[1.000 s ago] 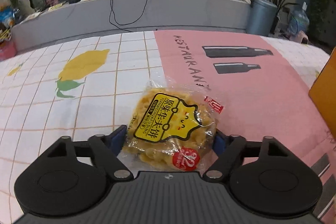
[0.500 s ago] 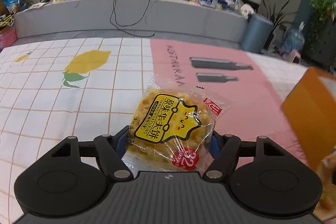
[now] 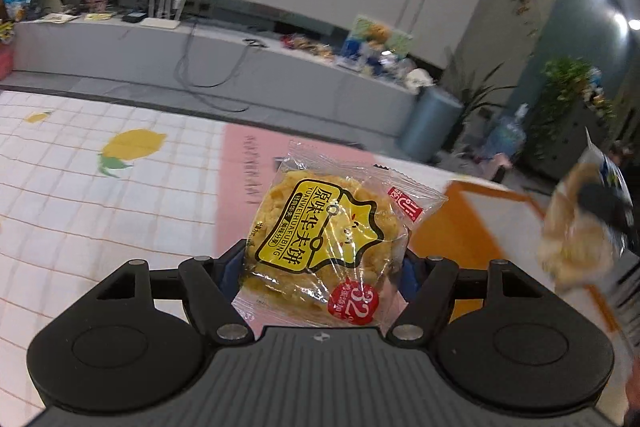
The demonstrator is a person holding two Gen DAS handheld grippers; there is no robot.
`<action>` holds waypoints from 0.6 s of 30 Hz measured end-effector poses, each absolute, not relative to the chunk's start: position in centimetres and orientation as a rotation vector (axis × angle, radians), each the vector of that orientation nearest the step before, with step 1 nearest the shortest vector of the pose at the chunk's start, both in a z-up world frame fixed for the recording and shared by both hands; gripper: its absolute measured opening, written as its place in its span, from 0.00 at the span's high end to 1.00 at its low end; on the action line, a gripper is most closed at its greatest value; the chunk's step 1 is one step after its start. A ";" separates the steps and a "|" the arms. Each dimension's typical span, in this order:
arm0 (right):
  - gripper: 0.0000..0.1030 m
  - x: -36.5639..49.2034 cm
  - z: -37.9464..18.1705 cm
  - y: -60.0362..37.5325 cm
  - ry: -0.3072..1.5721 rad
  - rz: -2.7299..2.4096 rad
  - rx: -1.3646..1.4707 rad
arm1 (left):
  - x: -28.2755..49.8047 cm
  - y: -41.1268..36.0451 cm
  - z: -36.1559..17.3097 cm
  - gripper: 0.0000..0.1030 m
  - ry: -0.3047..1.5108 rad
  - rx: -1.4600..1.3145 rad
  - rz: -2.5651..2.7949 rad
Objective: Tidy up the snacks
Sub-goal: 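Carry the yellow packet into the box while the right gripper drops the printed bag inside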
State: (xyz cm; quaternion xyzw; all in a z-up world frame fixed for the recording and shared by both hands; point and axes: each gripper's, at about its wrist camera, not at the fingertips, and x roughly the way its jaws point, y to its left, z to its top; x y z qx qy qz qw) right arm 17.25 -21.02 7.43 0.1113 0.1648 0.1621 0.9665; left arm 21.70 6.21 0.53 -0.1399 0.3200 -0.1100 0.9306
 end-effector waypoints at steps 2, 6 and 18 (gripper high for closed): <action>0.43 17.1 8.3 -23.2 0.325 0.284 0.237 | 21.0 5.2 1.0 0.20 0.645 -0.296 -0.267; 0.43 18.1 8.4 -26.4 0.399 0.199 0.137 | 20.7 3.4 1.8 0.20 0.633 -0.331 -0.347; 0.43 24.6 2.9 -33.0 0.657 0.047 0.210 | 21.9 -1.0 1.3 0.20 0.656 -0.296 -0.490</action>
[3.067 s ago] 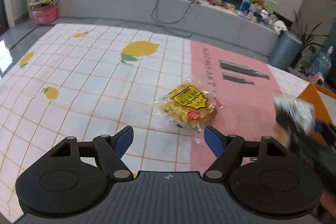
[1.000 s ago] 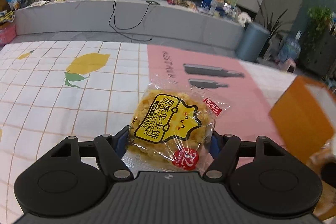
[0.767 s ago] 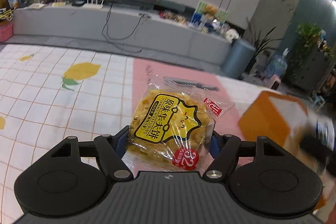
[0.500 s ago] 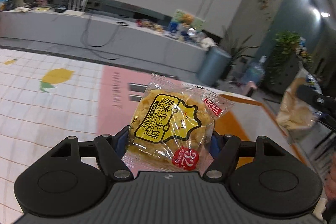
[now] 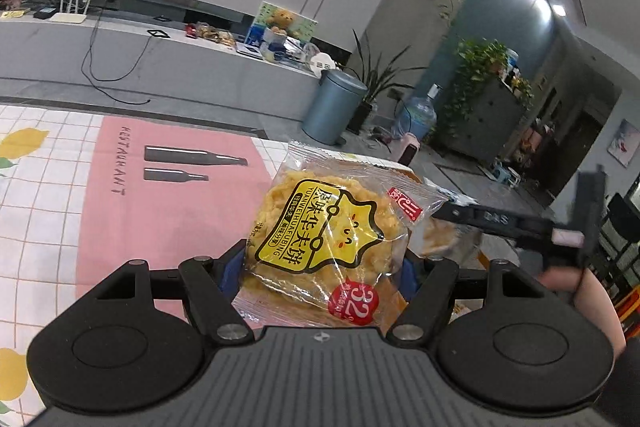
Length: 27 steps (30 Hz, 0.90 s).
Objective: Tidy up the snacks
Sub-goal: 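Carry the yellow packet into the box while the right gripper drops the printed bag inside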
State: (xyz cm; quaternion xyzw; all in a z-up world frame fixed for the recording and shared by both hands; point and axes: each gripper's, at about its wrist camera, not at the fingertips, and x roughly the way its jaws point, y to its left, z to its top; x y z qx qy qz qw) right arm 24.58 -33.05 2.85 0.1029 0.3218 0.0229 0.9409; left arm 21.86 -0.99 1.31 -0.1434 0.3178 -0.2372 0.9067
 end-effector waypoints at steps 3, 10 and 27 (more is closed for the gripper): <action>0.43 25.7 2.5 -33.3 0.681 0.017 0.193 | 21.6 -1.3 1.2 0.20 0.646 -0.296 -0.520; 0.42 28.2 0.6 -33.8 0.745 -0.042 0.145 | 21.0 -1.3 0.9 0.20 0.635 -0.315 -0.546; 0.03 20.5 5.5 -37.2 0.581 -0.105 0.339 | 20.3 -8.1 2.2 0.20 0.662 -0.210 -0.515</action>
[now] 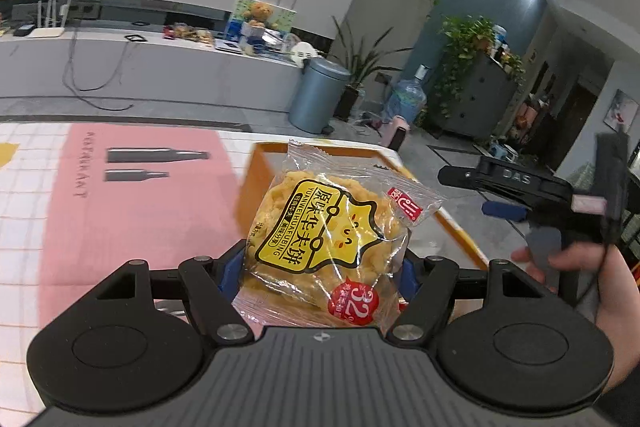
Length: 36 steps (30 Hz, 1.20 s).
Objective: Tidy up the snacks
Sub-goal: 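Carry the yellow packet into the box while the right gripper drops the printed bag inside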
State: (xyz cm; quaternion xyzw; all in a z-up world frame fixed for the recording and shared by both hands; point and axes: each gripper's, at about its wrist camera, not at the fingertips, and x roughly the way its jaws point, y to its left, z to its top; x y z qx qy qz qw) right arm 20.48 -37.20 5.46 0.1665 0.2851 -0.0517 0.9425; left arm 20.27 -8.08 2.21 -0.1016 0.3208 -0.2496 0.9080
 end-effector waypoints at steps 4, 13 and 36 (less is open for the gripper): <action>0.03 19.3 6.0 -38.4 0.565 -0.120 0.358 | 20.9 -12.1 3.6 0.20 0.643 -0.126 -0.516; 0.03 18.4 4.9 -41.4 0.560 -0.169 0.454 | 25.4 -19.2 3.0 0.20 0.679 -0.033 -0.476; 0.03 18.6 4.2 -42.2 0.573 -0.228 0.466 | 26.5 -20.6 1.4 0.03 0.680 0.092 -0.261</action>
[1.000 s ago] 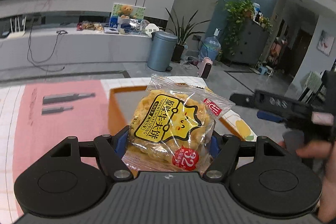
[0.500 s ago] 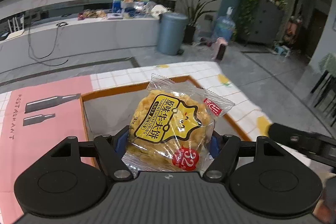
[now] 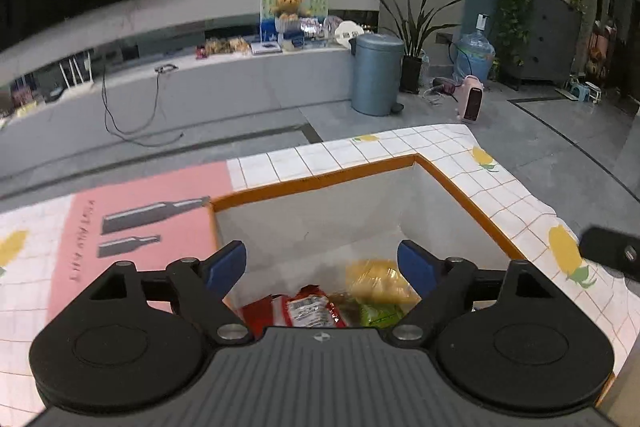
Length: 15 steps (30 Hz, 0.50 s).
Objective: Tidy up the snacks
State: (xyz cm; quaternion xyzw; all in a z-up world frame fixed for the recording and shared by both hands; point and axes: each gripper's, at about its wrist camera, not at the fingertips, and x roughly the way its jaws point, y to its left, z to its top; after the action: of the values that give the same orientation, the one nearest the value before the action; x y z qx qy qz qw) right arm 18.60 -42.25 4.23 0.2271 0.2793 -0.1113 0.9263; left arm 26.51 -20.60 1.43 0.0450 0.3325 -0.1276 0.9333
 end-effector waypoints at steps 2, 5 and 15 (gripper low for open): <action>0.03 18.6 4.6 -42.0 0.567 -0.217 0.453 | 24.9 -20.0 2.6 0.03 0.651 0.090 -0.241; 0.03 18.2 5.4 -41.5 0.562 -0.181 0.436 | 22.2 -19.2 4.7 0.03 0.616 0.079 -0.230; 0.03 11.0 6.2 -35.0 0.771 -0.038 0.272 | 13.1 -15.8 10.8 0.03 0.629 0.078 -0.148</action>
State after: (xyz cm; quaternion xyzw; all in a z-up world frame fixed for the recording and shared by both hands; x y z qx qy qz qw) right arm 11.05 -34.98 6.17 0.1322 0.3748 -0.0186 0.9175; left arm 13.07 -15.84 10.76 0.0383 0.3088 -0.0725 0.9476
